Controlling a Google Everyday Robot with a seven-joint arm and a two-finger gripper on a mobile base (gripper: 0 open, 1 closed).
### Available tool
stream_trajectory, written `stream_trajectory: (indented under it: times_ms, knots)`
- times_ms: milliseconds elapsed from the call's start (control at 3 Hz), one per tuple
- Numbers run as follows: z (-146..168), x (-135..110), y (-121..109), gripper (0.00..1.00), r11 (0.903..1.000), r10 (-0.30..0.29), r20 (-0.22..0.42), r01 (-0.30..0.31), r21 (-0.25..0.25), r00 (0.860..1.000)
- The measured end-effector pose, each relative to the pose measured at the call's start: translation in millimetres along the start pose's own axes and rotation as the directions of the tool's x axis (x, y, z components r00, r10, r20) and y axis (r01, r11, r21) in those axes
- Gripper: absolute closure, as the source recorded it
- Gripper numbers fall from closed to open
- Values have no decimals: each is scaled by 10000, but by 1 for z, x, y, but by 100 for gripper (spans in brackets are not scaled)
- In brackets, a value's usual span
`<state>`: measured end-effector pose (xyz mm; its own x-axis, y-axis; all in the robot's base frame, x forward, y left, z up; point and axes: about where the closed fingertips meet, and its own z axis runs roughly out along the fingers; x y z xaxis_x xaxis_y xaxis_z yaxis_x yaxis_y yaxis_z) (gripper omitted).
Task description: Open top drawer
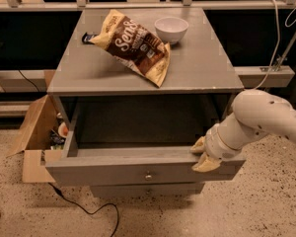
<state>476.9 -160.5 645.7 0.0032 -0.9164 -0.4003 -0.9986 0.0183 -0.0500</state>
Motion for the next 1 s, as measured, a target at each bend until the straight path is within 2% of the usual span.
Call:
stream_trajectory:
  times_ms: [333, 667, 1000]
  knots:
    - [-3, 4, 2, 57, 9999, 50, 129, -49, -91, 9999]
    - [-12, 4, 2, 26, 9999, 41, 245, -45, 149, 9997]
    - [-44, 7, 3, 3, 9959, -37, 609, -18, 905, 9981]
